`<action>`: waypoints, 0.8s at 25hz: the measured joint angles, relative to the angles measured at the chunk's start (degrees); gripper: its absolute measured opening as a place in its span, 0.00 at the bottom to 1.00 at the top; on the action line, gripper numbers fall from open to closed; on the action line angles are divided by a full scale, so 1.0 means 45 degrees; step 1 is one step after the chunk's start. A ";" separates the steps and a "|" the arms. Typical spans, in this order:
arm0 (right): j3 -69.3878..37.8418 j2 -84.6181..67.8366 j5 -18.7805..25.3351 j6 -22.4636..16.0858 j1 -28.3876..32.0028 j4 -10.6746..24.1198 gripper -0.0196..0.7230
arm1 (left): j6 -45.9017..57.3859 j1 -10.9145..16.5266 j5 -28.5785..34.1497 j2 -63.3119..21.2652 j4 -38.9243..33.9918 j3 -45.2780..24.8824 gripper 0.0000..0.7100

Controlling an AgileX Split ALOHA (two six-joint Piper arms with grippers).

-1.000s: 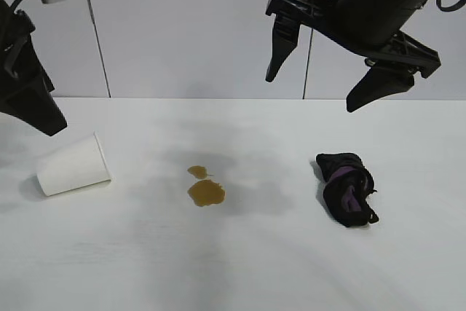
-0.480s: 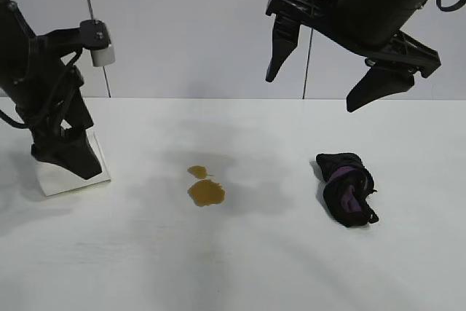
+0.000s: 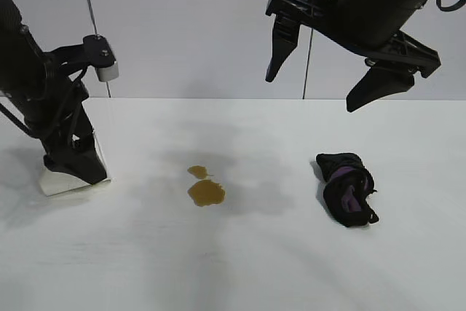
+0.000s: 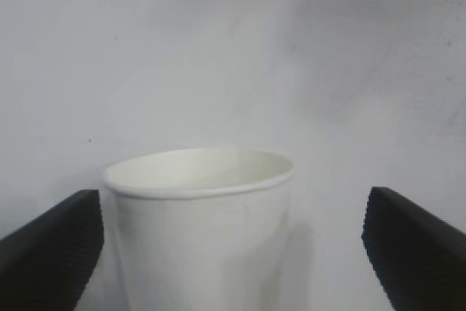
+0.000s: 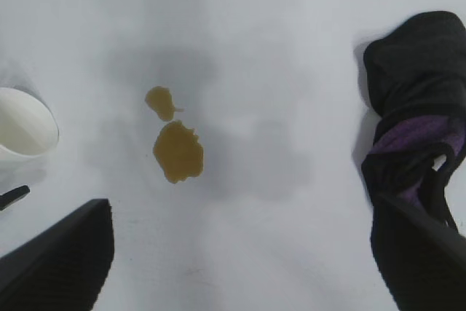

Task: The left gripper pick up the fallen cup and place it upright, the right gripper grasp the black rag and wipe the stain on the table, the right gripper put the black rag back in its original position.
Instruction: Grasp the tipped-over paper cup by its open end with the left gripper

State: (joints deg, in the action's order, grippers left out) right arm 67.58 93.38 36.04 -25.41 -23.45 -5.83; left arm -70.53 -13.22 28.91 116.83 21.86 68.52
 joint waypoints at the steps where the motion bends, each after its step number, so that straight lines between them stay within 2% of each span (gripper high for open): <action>1: 0.0000 0.0000 0.0000 0.0000 0.0000 0.0000 0.92 | 0.0033 0.0050 -0.0016 0.0034 -0.0041 0.0000 0.97; 3: 0.0000 0.0000 0.0000 0.0000 0.0000 0.0000 0.92 | 0.0077 0.0155 -0.0061 0.0094 -0.0052 0.0000 0.94; 9: 0.0000 0.0000 0.0000 0.0000 0.0000 0.0000 0.92 | 0.0077 0.0321 -0.0092 0.0207 -0.0105 0.0000 0.68; 14: 0.0000 0.0000 0.0000 0.0129 0.0006 0.0000 0.92 | 0.0077 0.0321 -0.0101 0.0102 0.0064 0.0000 0.65; 18: 0.0000 0.0000 0.0000 0.0238 0.0006 0.0000 0.92 | -0.1041 0.0321 0.0183 -0.0497 0.1662 0.0000 0.65; 20: 0.0000 0.0000 0.0000 0.0238 0.0006 0.0000 0.92 | -0.2243 0.0341 0.0649 -0.1012 0.3024 0.0000 0.65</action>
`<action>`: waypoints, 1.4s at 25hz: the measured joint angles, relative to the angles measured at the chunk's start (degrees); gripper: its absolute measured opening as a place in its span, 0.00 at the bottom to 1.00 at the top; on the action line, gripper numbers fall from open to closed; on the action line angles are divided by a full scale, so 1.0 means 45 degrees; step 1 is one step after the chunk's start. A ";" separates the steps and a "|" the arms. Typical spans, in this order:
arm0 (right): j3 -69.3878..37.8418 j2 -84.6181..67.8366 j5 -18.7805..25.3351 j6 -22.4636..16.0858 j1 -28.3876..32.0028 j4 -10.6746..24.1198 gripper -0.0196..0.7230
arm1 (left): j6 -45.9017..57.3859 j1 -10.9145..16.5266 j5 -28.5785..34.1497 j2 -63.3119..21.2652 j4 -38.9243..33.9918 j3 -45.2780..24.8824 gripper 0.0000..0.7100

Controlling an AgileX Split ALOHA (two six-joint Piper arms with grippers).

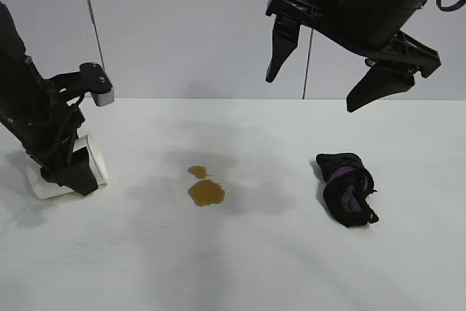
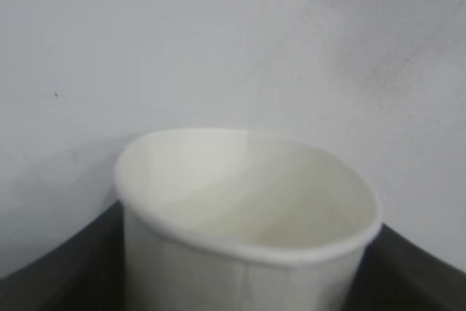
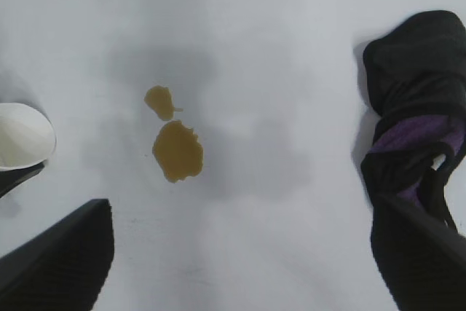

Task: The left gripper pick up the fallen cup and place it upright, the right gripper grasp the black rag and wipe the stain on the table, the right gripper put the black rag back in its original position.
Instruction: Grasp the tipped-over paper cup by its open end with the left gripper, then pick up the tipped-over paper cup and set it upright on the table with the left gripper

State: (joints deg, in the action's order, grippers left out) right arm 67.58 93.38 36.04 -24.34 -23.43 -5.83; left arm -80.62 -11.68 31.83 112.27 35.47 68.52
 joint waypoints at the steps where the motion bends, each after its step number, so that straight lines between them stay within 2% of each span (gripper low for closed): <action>1: 0.0000 0.0000 0.0000 0.0012 0.0000 0.0000 0.92 | -0.0673 0.0075 0.0311 -0.0341 0.0806 0.0000 0.65; 3: 0.0000 0.0000 0.0000 0.0027 0.0000 0.0000 0.92 | -0.2065 0.0278 0.0903 -0.0827 0.2507 -0.0107 0.65; 6: 0.0000 0.0000 0.0000 0.0035 0.0000 0.0000 0.92 | -0.4373 0.0930 0.1877 -0.1413 0.5587 -0.0700 0.65; 10: 0.0000 0.0000 0.0000 0.0039 0.0000 0.0000 0.92 | -0.7831 0.1895 0.3508 -0.1536 1.0259 -0.2267 0.65; 13: 0.0000 0.0000 -0.0012 0.0039 0.0000 0.0011 0.92 | -1.1171 0.2037 0.4415 -0.1536 1.2914 -0.3669 0.65; 18: 0.0000 0.0000 -0.0025 0.0064 0.0000 0.0025 0.92 | -1.4114 0.2037 0.5861 -0.1460 1.3560 -0.4815 0.65; 20: 0.0000 0.0000 -0.0025 0.0090 0.0000 0.0048 0.92 | -1.5008 0.2037 0.6918 -0.0984 1.3652 -0.4879 0.65; 22: 0.0000 0.0000 -0.0013 0.0090 0.0000 0.0062 0.92 | -1.5682 0.2037 0.7369 -0.0213 1.3707 -0.4879 0.65; 28: 0.0000 0.0000 0.0079 0.0090 0.0000 0.0259 0.92 | -1.6603 0.2024 0.7369 0.1742 1.3747 -0.4879 0.65; 35: 0.0000 0.0000 0.0089 0.0090 0.0000 0.0520 0.92 | -1.7631 0.1928 0.7346 0.1846 1.3834 -0.4453 0.64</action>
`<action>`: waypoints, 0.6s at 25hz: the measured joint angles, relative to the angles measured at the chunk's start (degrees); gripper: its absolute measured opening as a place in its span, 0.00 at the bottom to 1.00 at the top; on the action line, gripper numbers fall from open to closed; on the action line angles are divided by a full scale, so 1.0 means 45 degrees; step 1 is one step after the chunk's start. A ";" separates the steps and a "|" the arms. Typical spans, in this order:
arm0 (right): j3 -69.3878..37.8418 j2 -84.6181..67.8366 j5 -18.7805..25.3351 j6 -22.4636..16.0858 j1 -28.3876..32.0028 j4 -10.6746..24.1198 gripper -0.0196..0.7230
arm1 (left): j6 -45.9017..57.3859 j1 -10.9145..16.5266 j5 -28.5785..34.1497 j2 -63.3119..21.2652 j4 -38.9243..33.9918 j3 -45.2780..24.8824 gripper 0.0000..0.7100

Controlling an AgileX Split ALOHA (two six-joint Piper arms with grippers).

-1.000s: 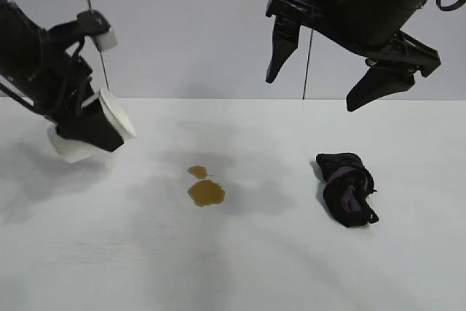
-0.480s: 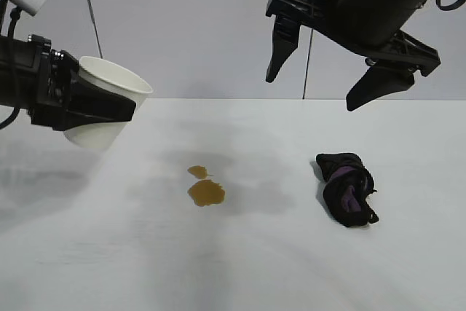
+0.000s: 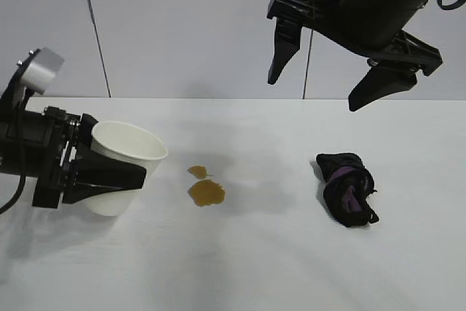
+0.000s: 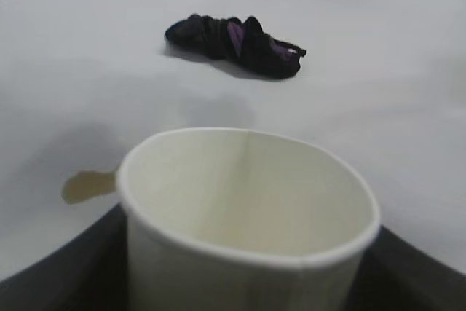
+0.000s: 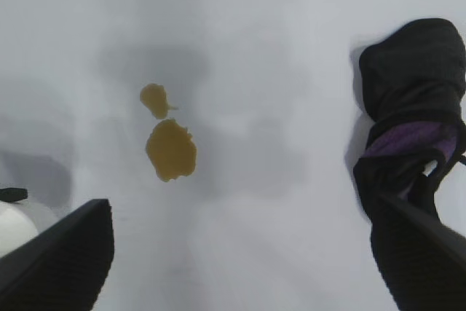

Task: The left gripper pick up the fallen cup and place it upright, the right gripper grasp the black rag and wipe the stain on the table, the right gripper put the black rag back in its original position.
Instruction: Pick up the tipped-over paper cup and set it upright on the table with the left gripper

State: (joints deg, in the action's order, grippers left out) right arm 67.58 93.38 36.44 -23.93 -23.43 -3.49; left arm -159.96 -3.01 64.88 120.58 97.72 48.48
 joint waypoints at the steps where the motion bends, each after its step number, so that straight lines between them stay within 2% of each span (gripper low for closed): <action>1: 0.0000 0.0000 0.0000 0.0000 0.0000 0.0014 0.92 | -0.0046 -0.0064 0.0000 0.0000 0.0000 0.0179 0.64; 8: 0.0000 0.0000 0.0003 0.0000 0.0000 0.0100 0.92 | -0.0142 -0.0288 0.0050 0.0000 0.0000 0.1515 0.60; 15: 0.0000 0.0000 0.0015 0.0000 0.0000 0.0100 0.92 | -0.0050 -0.0387 0.0168 0.0514 0.0011 0.1831 0.60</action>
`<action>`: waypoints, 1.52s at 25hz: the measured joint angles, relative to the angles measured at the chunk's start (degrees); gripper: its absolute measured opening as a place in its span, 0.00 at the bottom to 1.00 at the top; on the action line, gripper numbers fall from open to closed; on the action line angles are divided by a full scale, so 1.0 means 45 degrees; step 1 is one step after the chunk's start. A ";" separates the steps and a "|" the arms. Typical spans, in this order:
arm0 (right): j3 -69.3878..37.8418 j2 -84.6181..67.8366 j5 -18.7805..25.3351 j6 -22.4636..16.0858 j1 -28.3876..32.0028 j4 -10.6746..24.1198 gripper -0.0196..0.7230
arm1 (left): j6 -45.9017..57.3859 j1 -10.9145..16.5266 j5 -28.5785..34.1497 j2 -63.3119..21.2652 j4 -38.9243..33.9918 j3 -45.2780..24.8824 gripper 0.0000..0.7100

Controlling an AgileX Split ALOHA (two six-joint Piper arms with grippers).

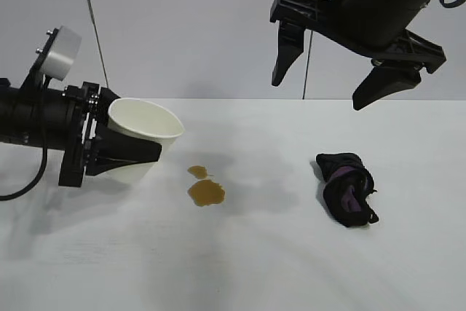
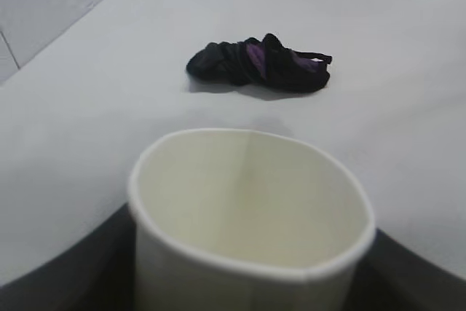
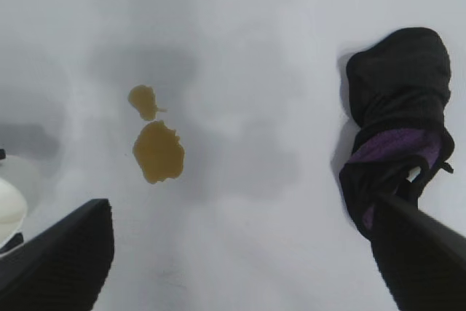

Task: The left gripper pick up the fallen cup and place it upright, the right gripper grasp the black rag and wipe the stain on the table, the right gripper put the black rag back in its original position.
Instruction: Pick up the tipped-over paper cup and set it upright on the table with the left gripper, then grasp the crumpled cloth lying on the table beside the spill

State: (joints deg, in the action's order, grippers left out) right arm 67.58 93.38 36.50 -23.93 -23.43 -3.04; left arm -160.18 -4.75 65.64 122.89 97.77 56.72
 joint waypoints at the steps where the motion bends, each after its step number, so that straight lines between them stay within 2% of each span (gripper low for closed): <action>1: 0.0000 0.0000 0.0000 0.0000 0.0000 0.0000 0.92 | 0.0003 -0.0062 -0.0014 0.0209 0.0000 0.0012 0.60; 9: 0.0000 0.0000 0.0003 0.0000 0.0000 0.0050 0.92 | 0.0003 -0.0527 -0.0010 0.1119 -0.0001 0.0068 0.60; 17: 0.0000 0.0000 0.0013 0.0000 0.0000 0.0091 0.92 | 0.0191 -0.0542 -0.0021 0.1336 -0.0001 0.0080 0.60; 19: 0.0000 0.0000 0.0013 0.0000 0.0000 0.0091 0.92 | 0.0649 -0.0542 -0.0021 0.1336 -0.0001 0.0080 0.64; 23: 0.0000 0.0000 0.0013 0.0000 0.0000 0.0102 0.92 | 0.1497 -0.0542 -0.0021 0.1336 -0.0001 0.0080 0.90; 25: 0.0000 0.0000 0.0013 0.0000 0.0000 0.0102 0.92 | 0.1695 -0.0542 -0.0021 0.1336 -0.0001 0.0080 0.94; 31: 0.0000 0.0000 0.0173 0.0000 0.0000 0.0140 0.92 | 0.2384 -0.0542 -0.0021 0.0972 -0.0001 0.0044 0.97; 36: 0.0000 0.0000 0.0368 0.0000 0.0000 0.0206 0.92 | 0.4184 -0.0542 -0.0021 0.0033 -0.0013 0.0022 0.98; 38: 0.0000 0.0000 0.0464 0.0000 0.0000 0.0221 0.92 | 0.5557 -0.0542 -0.0176 -0.0531 -0.0046 0.0022 0.98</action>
State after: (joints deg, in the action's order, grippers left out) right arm 67.58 93.38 38.59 -23.93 -23.43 -2.05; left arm -135.18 -7.19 64.85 120.50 97.56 56.82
